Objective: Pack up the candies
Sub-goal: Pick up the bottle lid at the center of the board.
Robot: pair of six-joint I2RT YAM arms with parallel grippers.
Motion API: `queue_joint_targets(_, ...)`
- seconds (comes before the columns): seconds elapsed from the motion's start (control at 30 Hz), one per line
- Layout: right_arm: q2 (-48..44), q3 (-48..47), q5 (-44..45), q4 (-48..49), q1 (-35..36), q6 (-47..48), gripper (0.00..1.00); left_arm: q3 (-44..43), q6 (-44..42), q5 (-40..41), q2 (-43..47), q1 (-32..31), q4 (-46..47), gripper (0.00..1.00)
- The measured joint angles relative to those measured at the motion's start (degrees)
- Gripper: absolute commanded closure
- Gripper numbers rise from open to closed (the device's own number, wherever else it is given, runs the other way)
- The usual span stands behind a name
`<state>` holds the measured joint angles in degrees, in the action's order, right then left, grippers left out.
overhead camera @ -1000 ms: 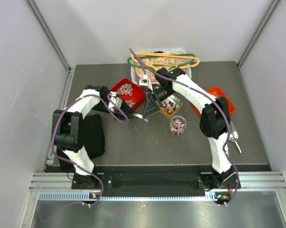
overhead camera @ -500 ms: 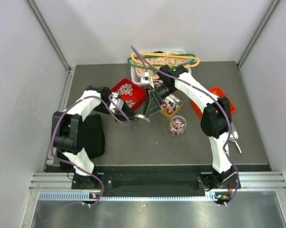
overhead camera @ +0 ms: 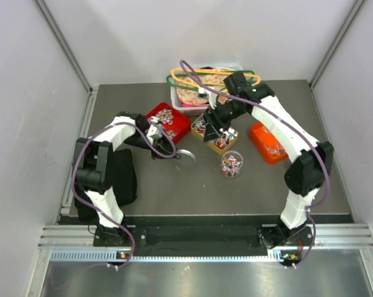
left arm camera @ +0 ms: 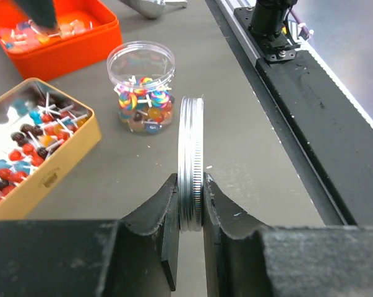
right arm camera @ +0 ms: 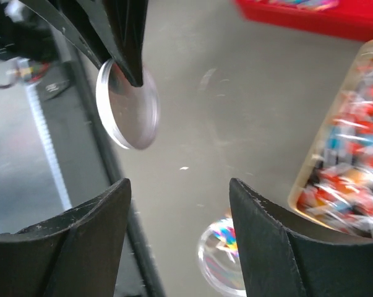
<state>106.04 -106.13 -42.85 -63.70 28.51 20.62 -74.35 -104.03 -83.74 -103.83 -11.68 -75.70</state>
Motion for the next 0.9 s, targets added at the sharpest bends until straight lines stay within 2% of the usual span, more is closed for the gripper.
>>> queue_joint_targets(0.27, -9.42, 3.78, 13.16, 5.16, 1.88, -0.74, 0.35, -5.68, 8.37, 0.02, -3.67, -0.02, -0.02, 0.98)
queue_joint_targets(0.6, -13.07, 9.20, 31.19, 9.68, 14.10, 3.39, 0.34, -12.39, 21.70, 0.00, -7.37, -0.44, -0.17, 1.00)
queue_joint_targets(0.9, -17.49, 10.16, 41.88, 11.45, 18.49, 8.39, 0.30, -18.80, 32.48, -0.02, -11.10, -0.61, -0.46, 1.00)
